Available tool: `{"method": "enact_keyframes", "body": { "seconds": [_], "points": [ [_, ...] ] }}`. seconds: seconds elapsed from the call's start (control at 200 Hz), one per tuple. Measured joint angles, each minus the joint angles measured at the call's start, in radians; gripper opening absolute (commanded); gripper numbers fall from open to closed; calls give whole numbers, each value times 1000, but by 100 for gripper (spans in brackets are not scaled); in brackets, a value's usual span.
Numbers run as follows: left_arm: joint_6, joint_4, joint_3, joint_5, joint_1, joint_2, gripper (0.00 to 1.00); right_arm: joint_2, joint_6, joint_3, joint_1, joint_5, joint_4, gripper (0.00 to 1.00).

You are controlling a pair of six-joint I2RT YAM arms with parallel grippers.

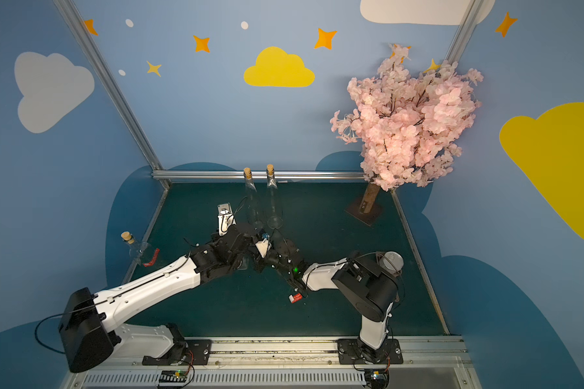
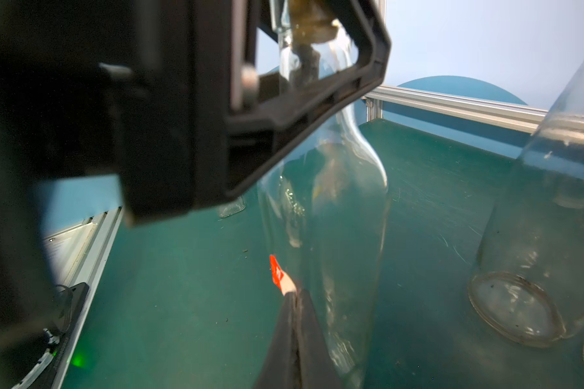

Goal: Remove the label from the bottle
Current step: Tear open the label from the bottle.

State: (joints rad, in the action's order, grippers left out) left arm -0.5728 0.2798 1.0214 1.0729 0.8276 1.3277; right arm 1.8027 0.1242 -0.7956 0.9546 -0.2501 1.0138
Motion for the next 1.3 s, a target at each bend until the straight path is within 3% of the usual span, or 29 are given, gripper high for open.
{"method": "enact_keyframes", "body": {
  "seconds": [1.301],
  "points": [
    [121,-200,-84,53,9,29,3,-18,41,55,10,23,22,0]
  ]
}}
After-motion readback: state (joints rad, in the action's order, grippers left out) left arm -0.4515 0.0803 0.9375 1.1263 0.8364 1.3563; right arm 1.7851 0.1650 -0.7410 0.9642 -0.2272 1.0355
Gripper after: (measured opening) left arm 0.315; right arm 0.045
